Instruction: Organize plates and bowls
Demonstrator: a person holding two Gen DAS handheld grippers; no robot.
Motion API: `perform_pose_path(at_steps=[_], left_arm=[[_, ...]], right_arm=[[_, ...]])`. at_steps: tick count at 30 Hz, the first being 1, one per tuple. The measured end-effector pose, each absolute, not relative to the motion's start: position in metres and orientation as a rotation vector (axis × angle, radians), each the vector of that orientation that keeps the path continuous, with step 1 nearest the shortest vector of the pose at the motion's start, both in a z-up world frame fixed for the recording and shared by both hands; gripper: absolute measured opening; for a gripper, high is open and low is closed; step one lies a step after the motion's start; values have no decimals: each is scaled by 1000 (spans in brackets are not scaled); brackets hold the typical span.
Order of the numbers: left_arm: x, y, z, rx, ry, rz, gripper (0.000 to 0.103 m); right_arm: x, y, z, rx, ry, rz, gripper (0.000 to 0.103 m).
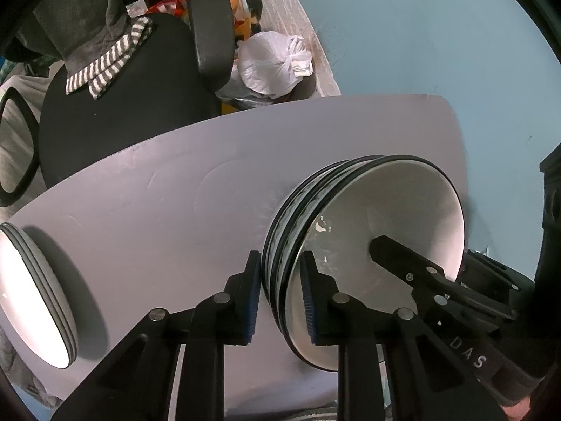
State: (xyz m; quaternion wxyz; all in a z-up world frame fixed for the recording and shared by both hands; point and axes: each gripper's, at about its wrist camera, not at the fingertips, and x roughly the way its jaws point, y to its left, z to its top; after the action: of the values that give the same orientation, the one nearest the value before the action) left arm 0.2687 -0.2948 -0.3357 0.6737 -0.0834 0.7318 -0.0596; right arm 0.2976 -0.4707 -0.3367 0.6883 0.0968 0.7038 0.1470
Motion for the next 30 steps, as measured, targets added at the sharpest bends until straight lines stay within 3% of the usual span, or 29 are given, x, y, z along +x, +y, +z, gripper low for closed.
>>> perform_pose_path(at_steps=[7,18,30], left_arm=[[271,-295,-335,-163,1663,-135,20],[266,-298,-333,-111,1674,-137,20],[262,-285,-327,-118,1673,-120,20]], right_arm=[[296,-463,-332,148,1566,298,29],[297,-460,-329,95,1579,286,17],[285,-448,-331,125,1608,325,15]])
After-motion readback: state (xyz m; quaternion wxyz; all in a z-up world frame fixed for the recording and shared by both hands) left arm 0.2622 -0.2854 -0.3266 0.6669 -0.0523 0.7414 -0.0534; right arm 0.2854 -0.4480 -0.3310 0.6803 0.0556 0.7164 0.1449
